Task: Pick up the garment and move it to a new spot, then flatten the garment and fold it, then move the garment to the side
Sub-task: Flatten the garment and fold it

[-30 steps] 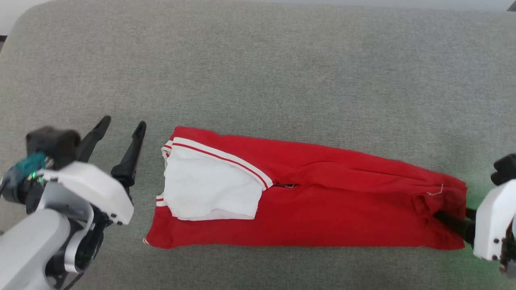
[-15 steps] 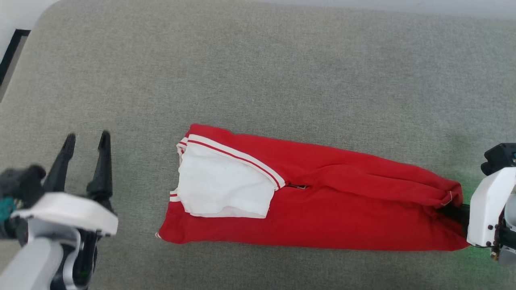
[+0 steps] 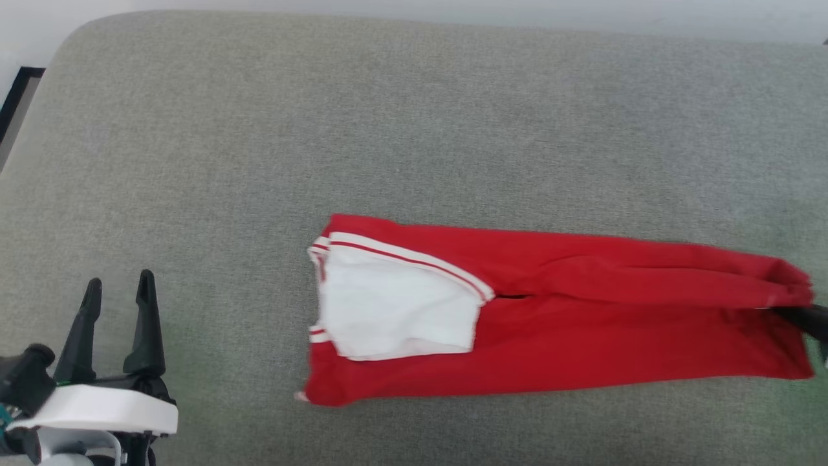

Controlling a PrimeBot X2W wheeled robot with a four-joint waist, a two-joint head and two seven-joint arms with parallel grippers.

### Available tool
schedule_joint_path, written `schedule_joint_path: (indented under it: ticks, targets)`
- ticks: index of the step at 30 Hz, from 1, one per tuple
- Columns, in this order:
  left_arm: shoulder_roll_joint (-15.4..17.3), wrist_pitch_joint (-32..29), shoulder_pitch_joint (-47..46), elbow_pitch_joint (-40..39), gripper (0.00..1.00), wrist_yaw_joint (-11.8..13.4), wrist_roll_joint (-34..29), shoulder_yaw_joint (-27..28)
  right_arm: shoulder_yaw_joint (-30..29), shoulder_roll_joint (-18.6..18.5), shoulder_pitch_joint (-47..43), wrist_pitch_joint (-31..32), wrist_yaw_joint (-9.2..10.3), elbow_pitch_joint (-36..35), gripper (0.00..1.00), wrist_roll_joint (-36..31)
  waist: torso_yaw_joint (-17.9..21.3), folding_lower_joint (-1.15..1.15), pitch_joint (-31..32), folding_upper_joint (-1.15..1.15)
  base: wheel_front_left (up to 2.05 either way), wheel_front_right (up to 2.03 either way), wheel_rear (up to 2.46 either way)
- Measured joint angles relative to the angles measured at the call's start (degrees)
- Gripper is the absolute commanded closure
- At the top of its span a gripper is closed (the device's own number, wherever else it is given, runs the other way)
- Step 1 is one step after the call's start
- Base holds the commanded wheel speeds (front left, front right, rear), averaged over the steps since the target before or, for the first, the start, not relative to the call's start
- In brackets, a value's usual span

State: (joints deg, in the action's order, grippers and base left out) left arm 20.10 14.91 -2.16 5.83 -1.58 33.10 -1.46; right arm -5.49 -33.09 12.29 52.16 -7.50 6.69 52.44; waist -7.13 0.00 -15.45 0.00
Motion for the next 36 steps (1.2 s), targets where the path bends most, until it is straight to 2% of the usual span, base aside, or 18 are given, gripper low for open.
schedule_joint_path:
  ticks: [4, 11, 16, 20, 30, 36]
  targets:
    - [-3.9, 0.0, 0.64, 0.89, 0.0, -3.07, -2.99, 3.52, -3.14, -2.38, 0.18, 0.01, 0.0, 2.63, 1.0, -0.15, 0.85, 0.0, 0.19, 0.0, 0.0, 0.0, 0.0]
    - [-7.62, 0.0, 1.01, 1.22, 0.0, -5.25, -6.13, 6.49, -7.75, -6.11, 2.0, -2.27, 0.0, 8.27, 1.0, -2.47, 2.04, 0.0, 0.06, 0.0, 0.0, 0.0, 0.0]
    - [-9.23, 0.0, 0.79, 1.34, 0.0, -5.71, -7.2, 7.17, -7.87, -7.35, 2.86, -3.96, 0.0, 11.35, 1.0, -4.44, 2.71, 0.0, -0.06, 0.0, 0.0, 0.0, 0.0]
    - [-9.1, 0.0, 0.84, 0.88, 0.0, -5.73, -7.4, 6.41, -5.67, -6.68, 2.79, -3.57, 0.01, 6.9, 1.0, -1.29, 3.12, 0.0, 0.07, 0.0, 0.0, 0.0, 0.0]
    - [-8.77, 0.0, 1.41, -0.07, 0.0, -5.73, -6.75, 5.8, 2.6, -3.76, -2.53, -0.3, 0.01, -14.25, 1.0, 4.46, 2.97, 0.0, 0.76, 0.0, 0.0, 0.0, 0.0]
    - [-8.92, 0.0, 1.15, 0.26, 0.0, -5.73, -6.26, 4.03, 10.85, -0.16, 0.18, 0.1, 0.01, -17.83, 1.0, 2.72, 1.3, 0.0, 1.31, 0.0, 0.0, 0.0, 0.0]
